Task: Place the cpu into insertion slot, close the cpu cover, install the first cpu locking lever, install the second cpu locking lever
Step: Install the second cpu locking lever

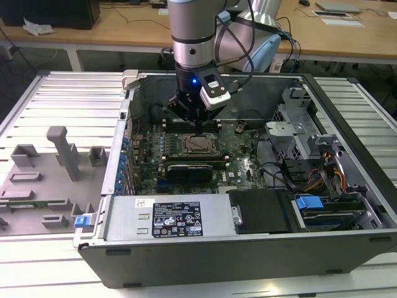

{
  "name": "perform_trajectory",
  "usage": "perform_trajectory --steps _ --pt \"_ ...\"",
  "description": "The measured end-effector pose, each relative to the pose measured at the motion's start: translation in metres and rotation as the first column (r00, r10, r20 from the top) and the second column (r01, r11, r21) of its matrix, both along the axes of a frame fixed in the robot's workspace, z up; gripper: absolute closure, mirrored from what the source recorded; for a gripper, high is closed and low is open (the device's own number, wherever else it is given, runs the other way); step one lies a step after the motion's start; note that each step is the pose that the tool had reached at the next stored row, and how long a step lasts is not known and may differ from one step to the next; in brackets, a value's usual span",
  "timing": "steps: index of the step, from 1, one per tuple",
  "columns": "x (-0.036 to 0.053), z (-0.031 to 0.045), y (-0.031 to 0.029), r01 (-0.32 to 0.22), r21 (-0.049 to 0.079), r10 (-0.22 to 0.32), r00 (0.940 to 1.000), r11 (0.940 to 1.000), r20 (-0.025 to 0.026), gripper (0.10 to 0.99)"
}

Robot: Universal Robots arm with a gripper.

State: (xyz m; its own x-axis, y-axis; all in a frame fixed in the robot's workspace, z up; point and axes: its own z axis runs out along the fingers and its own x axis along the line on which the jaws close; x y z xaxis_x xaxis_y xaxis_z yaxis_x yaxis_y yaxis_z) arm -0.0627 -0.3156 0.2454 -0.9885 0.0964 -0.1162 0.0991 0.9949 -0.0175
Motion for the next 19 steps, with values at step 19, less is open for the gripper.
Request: perform_trajectory --steps 19 --pt "-0.0038 -0.0013 -0.0447 0.000 0.050 0.000 1.0000 0.9988 0.0000 0.980"
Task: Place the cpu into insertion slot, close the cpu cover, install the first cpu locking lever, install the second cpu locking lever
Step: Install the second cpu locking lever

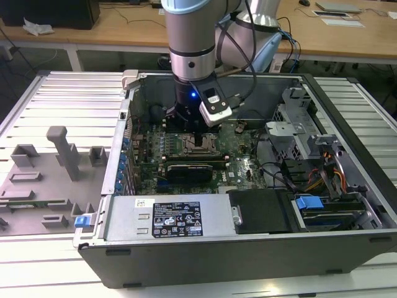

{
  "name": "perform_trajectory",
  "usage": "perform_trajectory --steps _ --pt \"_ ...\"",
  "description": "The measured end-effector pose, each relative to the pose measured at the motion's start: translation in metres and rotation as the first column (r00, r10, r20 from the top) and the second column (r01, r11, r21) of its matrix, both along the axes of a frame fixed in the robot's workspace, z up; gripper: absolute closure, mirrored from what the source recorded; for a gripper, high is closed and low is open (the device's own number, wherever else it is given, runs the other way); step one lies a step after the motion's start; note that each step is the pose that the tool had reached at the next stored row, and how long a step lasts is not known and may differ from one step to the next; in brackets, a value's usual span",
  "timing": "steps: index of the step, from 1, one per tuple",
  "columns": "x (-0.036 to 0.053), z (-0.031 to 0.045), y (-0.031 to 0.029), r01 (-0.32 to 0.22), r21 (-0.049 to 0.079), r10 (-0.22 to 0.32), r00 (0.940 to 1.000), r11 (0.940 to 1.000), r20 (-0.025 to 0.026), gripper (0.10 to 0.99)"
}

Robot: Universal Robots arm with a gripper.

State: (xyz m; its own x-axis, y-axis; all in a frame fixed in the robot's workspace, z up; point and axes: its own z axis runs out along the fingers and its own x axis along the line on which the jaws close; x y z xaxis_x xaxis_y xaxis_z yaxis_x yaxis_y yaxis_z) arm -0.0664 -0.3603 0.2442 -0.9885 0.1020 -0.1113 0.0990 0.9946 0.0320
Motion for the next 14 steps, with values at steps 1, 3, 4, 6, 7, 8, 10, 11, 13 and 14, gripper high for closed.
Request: perform_trajectory --steps 1,3,4,6,7,8,10,11,13,14 --pt "-0.0001 -0.0013 -0.0029 0.000 0.014 0.000 1.0000 0.9999 0.0000 0.980" --pt "-0.0001 -0.0013 -0.0029 0.000 0.014 0.000 1.0000 0.9999 -0.0001 0.980" --pt "-0.0001 -0.0013 -0.0029 0.000 0.014 0.000 1.0000 0.9999 -0.0001 0.980" --pt "-0.0007 -0.0019 -0.0030 0.000 0.015 0.000 1.0000 0.9999 0.0000 0.980" --pt "-0.0013 -0.0030 -0.0030 0.000 0.016 0.000 1.0000 0.9999 -0.0002 0.980" --pt "-0.0024 -0.0047 -0.0030 0.001 0.020 -0.001 1.0000 0.9998 -0.0002 0.980" --pt "-0.0035 -0.0063 -0.0030 0.002 0.024 -0.002 1.0000 0.9997 -0.0002 0.980" --pt "-0.0043 -0.0073 -0.0030 0.002 0.026 -0.002 1.0000 0.9997 -0.0002 0.980" --pt "-0.0066 -0.0092 -0.0030 0.002 0.031 -0.002 1.0000 0.9995 -0.0001 0.980" --pt "-0.0077 -0.0098 -0.0030 0.002 0.034 -0.002 1.0000 0.9994 -0.0001 0.980"
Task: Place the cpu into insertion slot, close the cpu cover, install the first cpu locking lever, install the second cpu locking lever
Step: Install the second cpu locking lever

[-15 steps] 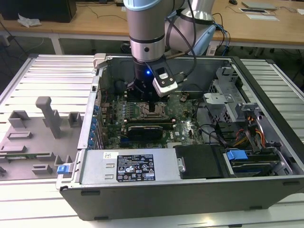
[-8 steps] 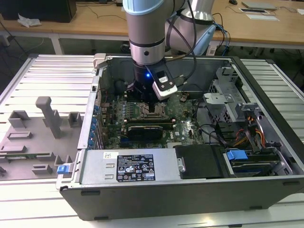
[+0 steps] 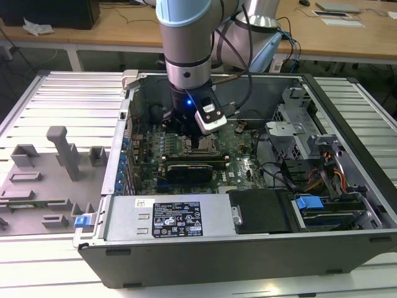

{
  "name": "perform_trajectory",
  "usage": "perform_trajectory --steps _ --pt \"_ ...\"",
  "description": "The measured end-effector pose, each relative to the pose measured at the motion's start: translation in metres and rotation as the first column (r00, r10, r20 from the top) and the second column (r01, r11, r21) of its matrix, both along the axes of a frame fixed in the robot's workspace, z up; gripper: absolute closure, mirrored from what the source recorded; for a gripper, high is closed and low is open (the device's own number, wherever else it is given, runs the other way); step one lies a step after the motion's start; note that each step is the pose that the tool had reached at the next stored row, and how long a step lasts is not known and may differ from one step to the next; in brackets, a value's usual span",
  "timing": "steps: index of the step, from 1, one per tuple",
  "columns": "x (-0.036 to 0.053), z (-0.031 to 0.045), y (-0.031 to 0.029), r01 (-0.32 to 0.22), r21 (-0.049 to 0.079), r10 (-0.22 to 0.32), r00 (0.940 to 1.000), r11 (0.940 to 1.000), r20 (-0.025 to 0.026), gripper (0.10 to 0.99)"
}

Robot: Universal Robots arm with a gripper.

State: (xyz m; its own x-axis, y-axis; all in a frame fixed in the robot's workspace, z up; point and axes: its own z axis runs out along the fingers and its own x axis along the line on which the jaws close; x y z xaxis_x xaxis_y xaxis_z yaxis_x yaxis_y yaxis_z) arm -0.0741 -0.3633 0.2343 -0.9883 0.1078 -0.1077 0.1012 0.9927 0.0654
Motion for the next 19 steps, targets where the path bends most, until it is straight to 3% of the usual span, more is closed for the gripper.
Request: perform_trajectory --steps 2,3,5,9,15,17,19 --pt "-0.0019 -0.0013 -0.0004 0.000 0.007 0.000 1.0000 1.0000 -0.0001 0.980" --pt "-0.0027 -0.0025 -0.0022 0.000 0.020 0.000 1.0000 0.9998 -0.0001 0.980" --pt "-0.0032 -0.0038 -0.0048 0.000 0.031 0.000 1.0000 0.9995 0.0000 0.980" --pt "-0.0041 -0.0074 -0.0163 0.000 0.070 0.000 1.0000 0.9976 -0.0002 0.980" --pt "-0.0052 -0.0127 -0.0193 0.000 0.100 0.000 1.0000 0.9950 -0.0001 0.980" --pt "-0.0104 -0.0166 -0.0237 0.000 0.119 0.000 1.0000 0.9929 -0.0001 0.980" --pt "-0.0126 -0.0181 -0.0250 0.000 0.126 0.000 1.0000 0.9920 -0.0001 0.980"
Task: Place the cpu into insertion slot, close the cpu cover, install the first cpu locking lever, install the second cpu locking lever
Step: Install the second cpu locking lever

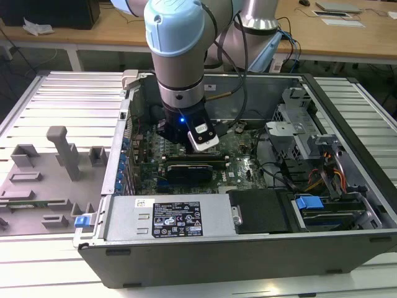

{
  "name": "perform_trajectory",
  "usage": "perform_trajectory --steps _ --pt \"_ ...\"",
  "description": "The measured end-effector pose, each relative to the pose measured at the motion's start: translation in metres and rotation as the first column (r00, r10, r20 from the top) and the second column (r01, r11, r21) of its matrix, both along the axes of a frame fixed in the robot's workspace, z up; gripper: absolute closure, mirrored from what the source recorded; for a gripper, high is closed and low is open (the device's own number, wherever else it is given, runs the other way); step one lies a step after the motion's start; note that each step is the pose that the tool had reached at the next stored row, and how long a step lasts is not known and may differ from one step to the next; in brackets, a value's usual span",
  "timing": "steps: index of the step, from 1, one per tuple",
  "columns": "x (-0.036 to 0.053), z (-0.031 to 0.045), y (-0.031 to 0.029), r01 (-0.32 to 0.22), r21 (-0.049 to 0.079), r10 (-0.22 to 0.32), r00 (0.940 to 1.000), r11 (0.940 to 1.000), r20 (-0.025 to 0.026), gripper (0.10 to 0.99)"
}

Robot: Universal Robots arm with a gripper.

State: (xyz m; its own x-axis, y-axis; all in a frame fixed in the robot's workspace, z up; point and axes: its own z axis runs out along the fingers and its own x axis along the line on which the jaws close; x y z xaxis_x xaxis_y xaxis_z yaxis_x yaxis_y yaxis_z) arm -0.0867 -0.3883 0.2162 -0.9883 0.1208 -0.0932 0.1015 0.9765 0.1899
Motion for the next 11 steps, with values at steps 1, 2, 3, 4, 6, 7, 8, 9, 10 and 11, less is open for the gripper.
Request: perform_trajectory --steps 1,2,3,4,6,7,8,9,10,11 --pt "-0.0011 -0.0012 -0.0006 0.000 0.004 0.000 1.0000 1.0000 0.0000 0.980" --pt "-0.0017 -0.0018 -0.0011 0.000 0.007 0.000 1.0000 1.0000 0.0000 0.980" --pt "-0.0025 -0.0027 -0.0020 0.000 0.012 0.000 1.0000 0.9999 0.0000 0.980" --pt "-0.0031 -0.0032 -0.0026 0.000 0.016 0.000 1.0000 0.9999 -0.0001 0.980" --pt "-0.0052 -0.0049 -0.0039 0.000 0.030 0.000 1.0000 0.9996 0.0000 0.980" --pt "-0.0063 -0.0056 -0.0043 0.000 0.034 0.000 1.0000 0.9994 0.0000 0.980" --pt "-0.0073 -0.0063 -0.0046 0.000 0.037 0.000 1.0000 0.9993 0.0000 0.980" --pt "-0.0087 -0.0074 -0.0050 0.000 0.041 0.000 1.0000 0.9992 0.0000 0.980" --pt "-0.0100 -0.0088 -0.0052 0.000 0.044 0.000 1.0000 0.9990 0.0001 0.980" --pt "-0.0113 -0.0110 -0.0053 0.000 0.046 0.000 1.0000 0.9990 0.0000 0.980"
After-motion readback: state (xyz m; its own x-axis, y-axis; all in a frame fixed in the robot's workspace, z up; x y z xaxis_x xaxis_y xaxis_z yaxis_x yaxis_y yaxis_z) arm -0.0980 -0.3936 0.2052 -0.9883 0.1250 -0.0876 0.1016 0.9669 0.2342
